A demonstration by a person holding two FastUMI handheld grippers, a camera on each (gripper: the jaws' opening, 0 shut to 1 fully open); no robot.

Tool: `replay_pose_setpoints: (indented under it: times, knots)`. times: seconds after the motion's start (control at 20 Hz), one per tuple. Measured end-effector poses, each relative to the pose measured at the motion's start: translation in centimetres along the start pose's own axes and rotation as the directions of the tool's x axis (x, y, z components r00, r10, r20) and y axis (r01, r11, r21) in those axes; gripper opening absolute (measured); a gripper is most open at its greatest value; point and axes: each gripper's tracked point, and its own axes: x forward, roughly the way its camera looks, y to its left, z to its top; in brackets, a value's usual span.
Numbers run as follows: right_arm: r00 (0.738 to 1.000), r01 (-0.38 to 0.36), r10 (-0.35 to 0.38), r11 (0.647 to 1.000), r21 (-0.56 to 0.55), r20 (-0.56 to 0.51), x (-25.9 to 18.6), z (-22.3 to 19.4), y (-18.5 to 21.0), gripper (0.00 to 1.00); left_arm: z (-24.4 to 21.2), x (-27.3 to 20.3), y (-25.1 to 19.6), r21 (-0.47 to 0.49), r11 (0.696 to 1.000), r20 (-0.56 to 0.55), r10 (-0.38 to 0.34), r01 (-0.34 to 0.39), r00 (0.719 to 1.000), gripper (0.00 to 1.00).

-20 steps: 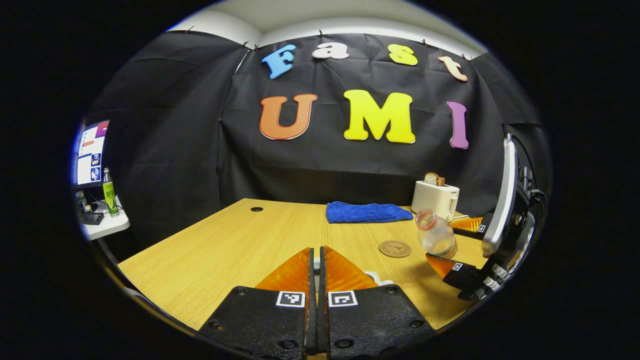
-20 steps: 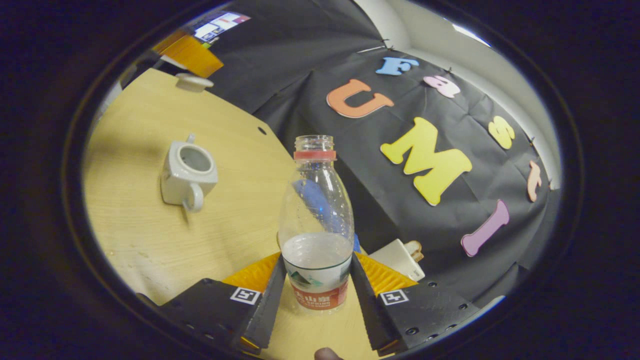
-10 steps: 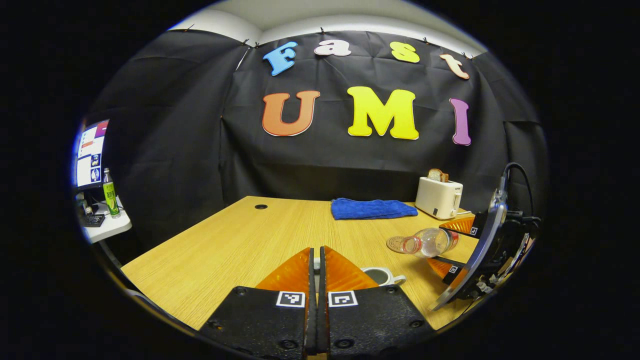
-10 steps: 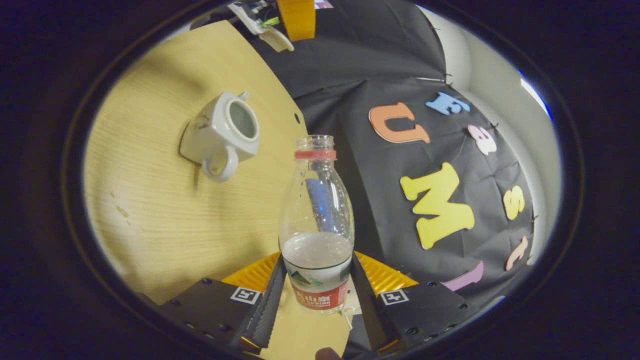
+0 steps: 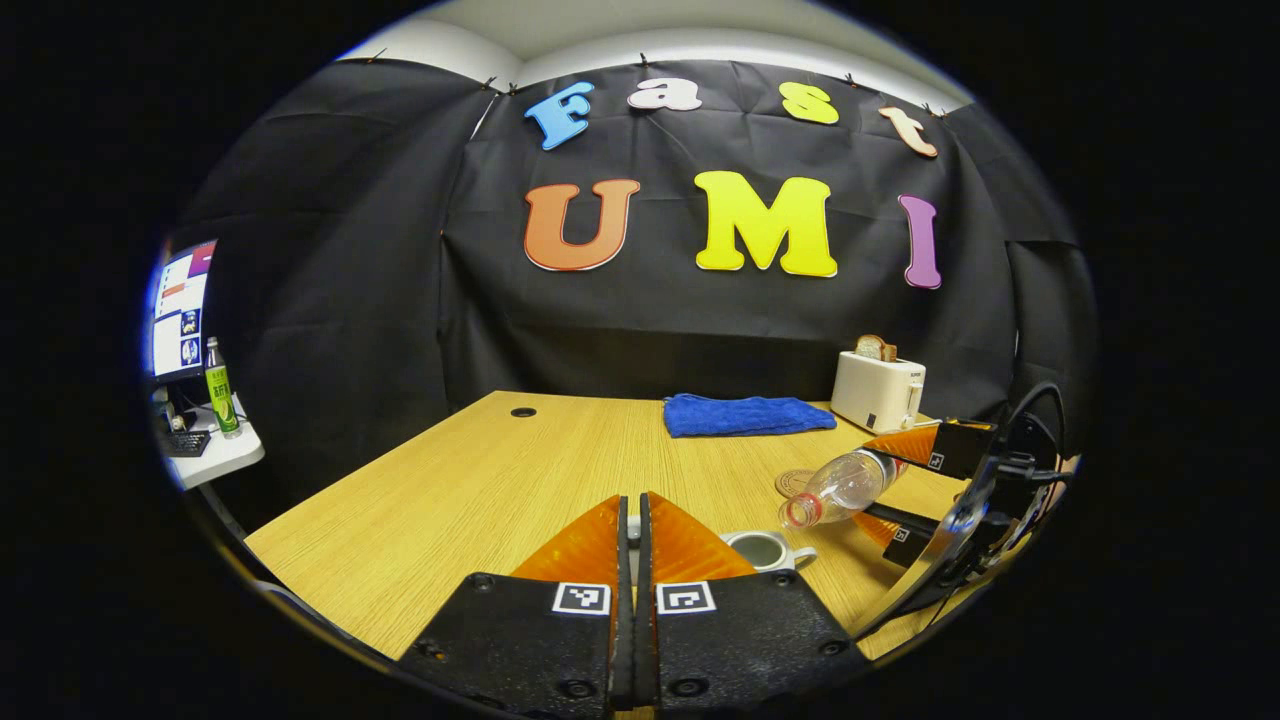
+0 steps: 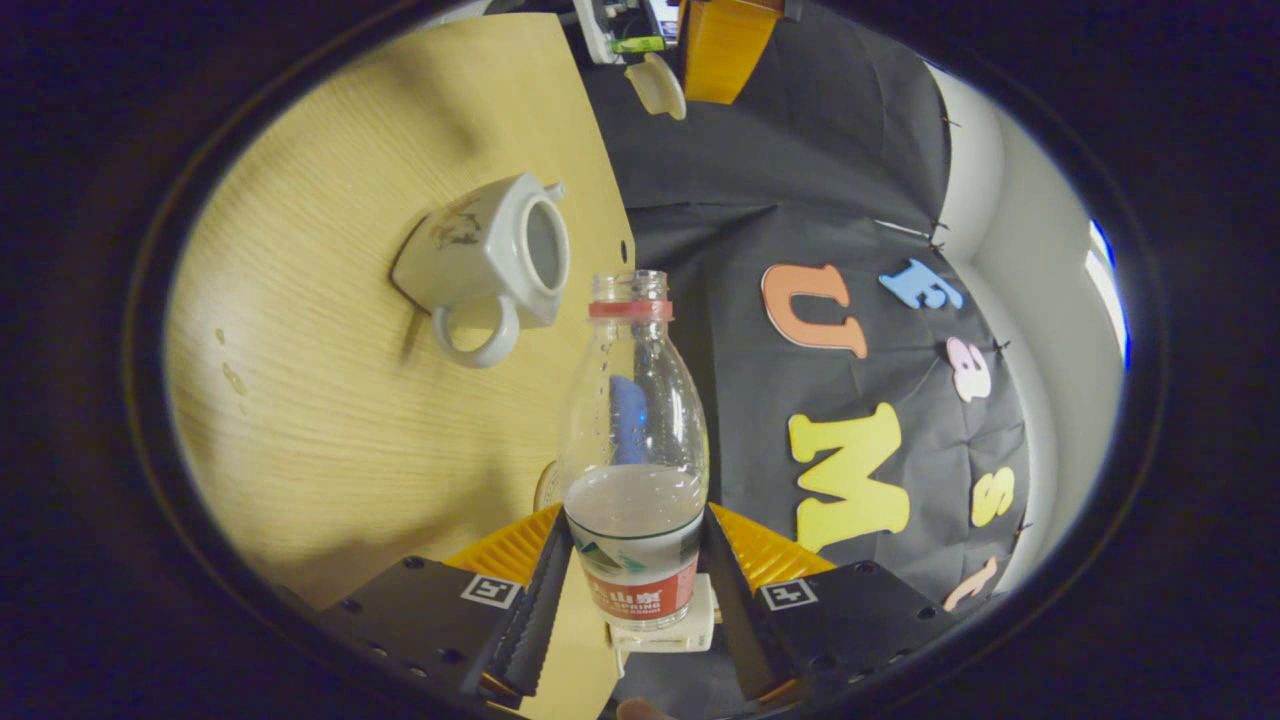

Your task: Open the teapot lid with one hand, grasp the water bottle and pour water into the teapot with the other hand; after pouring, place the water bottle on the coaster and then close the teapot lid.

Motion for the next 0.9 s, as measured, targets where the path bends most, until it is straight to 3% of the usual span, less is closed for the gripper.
replay_pose_setpoints:
  times: [0.5, 0.9]
  knots:
    - [0.999, 0.039, -0.034, 0.985, -0.169, 0.033, -0.1, 0.5, -2.2, 0.72, 0.1, -0.2, 0.3, 0.003, 1.0, -0.003, -0.005, 0.005, 1.0, 0.03]
    - [0.998, 0.049, -0.039, 0.97, -0.239, 0.05, -0.3, 0.7, -2.9, 0.72, 0.1, -0.5, 0.8, -0.004, 1.0, -0.001, -0.003, 0.003, 1.0, 0.03]
